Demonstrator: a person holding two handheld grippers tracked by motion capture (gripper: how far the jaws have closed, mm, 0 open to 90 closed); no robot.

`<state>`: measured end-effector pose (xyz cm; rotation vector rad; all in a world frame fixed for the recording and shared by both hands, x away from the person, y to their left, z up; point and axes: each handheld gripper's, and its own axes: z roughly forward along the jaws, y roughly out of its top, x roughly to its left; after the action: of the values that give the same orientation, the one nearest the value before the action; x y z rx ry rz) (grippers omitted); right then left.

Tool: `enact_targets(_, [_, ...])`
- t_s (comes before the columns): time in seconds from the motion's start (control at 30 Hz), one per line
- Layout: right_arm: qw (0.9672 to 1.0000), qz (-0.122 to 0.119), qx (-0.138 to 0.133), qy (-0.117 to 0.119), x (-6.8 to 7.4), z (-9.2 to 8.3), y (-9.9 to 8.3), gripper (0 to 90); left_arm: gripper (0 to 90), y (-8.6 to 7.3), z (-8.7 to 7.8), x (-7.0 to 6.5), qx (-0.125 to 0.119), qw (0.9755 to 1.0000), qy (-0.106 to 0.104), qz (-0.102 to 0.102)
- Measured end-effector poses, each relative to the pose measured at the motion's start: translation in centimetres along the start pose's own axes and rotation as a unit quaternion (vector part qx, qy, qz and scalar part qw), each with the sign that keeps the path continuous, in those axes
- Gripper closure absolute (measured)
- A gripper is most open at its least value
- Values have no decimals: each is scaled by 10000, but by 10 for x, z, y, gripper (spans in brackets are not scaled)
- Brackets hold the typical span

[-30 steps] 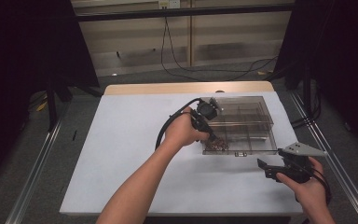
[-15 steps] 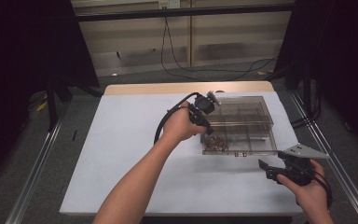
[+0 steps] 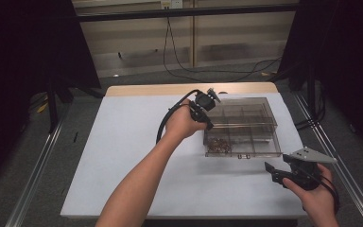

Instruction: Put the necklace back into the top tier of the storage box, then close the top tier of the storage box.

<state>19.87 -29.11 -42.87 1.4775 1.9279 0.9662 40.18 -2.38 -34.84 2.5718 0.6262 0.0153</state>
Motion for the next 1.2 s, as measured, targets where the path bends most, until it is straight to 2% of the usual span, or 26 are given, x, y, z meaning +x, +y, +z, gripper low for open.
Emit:
enact_targets(0.1, [10000, 2, -20, -22, 1, -2, 0, 355, 887, 1, 1, 2, -20, 10000, 50, 6])
enact_targets(0.17, [10000, 20, -29, 33, 1, -3, 0, 414, 886, 1, 0, 3, -59, 10000, 65, 9])
enact_targets(0.23, [10000, 40, -40, -7, 2, -4, 0, 455, 886, 1, 0, 5, -76, 9999, 103, 2])
enact_targets(0.37, [9999, 77, -95, 75, 3, -6, 0, 546, 885, 0, 0, 9, -88, 9999, 129, -28])
enact_targets(0.63, [9997, 58, -62, 244, 6, 0, 1, 670, 884, 1, 3, 12, -93, 9998, 170, -56])
enact_targets(0.8, [9994, 7, -53, 344, 10, 3, 3, 731, 886, 1, 6, 13, -82, 9997, 213, -32])
enact_targets(0.93, [9991, -35, -22, 425, 13, 7, 6, 763, 885, 1, 6, 13, -73, 9998, 167, -35])
enact_targets(1.2, [9980, -125, 14, 616, 21, 17, 11, 800, 887, 0, 6, 13, -92, 9997, 198, -83])
